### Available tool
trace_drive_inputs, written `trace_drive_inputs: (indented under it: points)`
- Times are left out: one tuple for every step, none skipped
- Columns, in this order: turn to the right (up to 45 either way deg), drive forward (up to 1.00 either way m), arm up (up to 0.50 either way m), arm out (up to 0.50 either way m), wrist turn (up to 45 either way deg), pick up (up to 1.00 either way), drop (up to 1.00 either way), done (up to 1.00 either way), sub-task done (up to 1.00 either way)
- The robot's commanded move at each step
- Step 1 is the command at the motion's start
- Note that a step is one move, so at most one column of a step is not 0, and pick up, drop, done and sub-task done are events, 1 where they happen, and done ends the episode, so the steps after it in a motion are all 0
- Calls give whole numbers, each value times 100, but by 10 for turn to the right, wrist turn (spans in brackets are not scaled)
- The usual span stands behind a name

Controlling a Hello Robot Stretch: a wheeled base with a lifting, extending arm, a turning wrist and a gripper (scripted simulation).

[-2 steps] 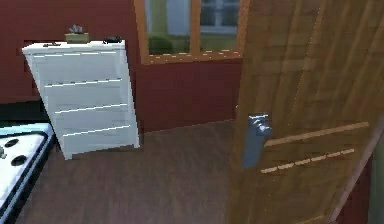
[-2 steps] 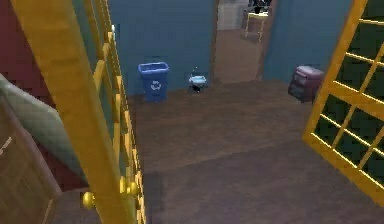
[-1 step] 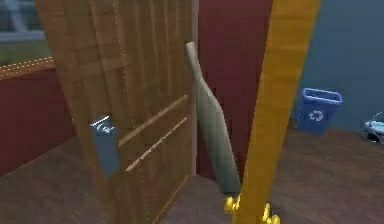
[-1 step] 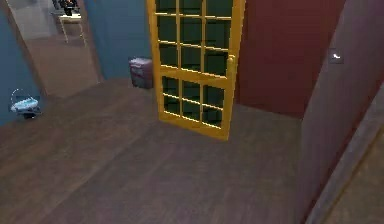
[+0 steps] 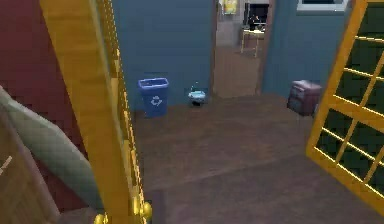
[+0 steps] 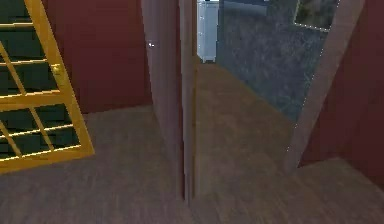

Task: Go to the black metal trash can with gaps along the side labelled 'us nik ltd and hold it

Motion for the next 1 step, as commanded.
trace_drive_inputs:
  points:
    - [420,0,0,0,0,0,0,0,0]
